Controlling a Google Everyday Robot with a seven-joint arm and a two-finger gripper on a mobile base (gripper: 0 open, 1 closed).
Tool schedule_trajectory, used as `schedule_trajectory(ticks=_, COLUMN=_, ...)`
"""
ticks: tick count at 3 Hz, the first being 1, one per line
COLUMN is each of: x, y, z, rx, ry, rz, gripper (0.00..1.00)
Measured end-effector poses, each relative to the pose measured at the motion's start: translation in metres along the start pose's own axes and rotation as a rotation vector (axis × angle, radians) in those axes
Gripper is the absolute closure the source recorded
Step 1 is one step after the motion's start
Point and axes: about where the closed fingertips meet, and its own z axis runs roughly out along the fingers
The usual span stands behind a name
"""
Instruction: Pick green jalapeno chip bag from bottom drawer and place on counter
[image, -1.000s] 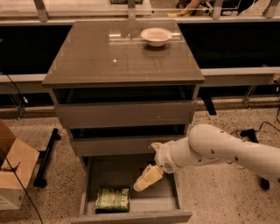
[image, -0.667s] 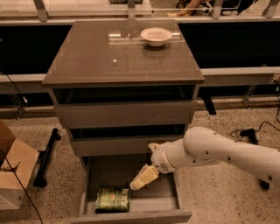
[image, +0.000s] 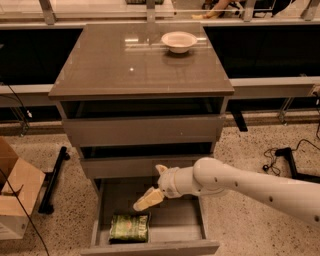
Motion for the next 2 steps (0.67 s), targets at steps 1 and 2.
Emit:
schedule_trajectory(ticks=1, x=0.036, y=-0.009, z=0.053, rx=-0.026, ry=-0.044, rz=0.055, gripper=0.00)
schedule_trajectory(ticks=2, x=0.083, y=-0.015, z=0.115, rx=-0.044, ry=-0.065, rz=0.114, gripper=0.00)
